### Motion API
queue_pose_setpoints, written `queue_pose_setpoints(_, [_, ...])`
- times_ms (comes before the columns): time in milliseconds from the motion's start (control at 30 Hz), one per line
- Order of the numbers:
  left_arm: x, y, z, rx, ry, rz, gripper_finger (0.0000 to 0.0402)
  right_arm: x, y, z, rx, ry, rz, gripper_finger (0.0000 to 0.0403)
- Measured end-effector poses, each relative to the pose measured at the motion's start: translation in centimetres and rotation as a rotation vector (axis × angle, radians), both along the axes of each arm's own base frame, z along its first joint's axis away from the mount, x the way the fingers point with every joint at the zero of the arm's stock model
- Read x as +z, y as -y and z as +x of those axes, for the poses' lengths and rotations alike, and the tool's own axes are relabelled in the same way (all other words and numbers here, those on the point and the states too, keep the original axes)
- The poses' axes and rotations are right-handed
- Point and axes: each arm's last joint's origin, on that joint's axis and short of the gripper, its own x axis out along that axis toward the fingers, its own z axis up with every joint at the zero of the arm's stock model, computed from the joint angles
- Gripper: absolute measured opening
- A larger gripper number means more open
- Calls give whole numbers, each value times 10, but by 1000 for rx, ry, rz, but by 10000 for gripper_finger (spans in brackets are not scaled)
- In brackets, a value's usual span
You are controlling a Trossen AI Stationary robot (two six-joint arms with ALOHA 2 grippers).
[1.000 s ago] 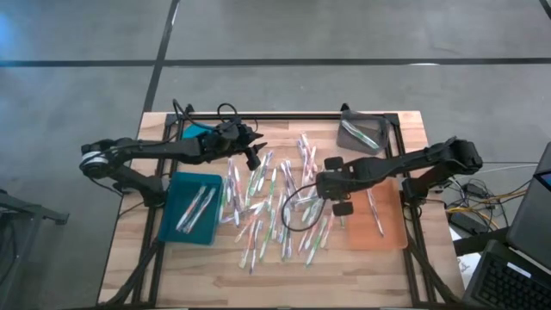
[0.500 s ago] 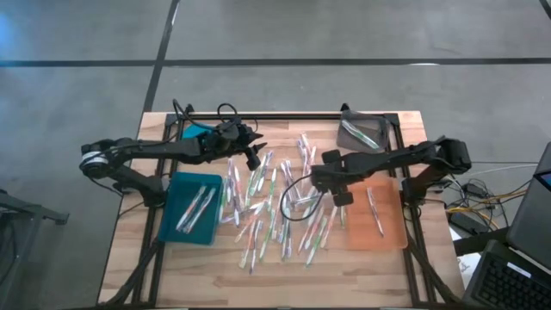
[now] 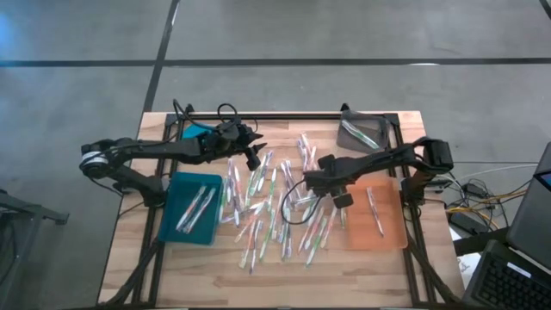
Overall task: Pick & Place Toothbrushes
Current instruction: Put the purple toothbrush into the orange bin
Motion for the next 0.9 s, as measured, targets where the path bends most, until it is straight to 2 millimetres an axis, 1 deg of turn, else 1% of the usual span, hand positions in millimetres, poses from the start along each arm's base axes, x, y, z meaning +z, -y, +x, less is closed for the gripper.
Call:
queue_pose_setpoints(333, [0, 0, 0, 0, -4, -2, 149, -15, -1, 3, 7, -29, 28, 118])
queue_pose_setpoints(500, [-1, 0, -1, 0, -13, -5, 149, -20, 0, 4, 32, -55, 74, 99])
queue_pose_setpoints(733, [-1, 0, -1, 0, -14, -5, 149, -19, 0, 5, 30, -56, 80, 50])
queue_pose_setpoints(900, [-1, 0, -1, -1, -14, -5, 149, -8, 0, 8, 29, -59, 73, 20])
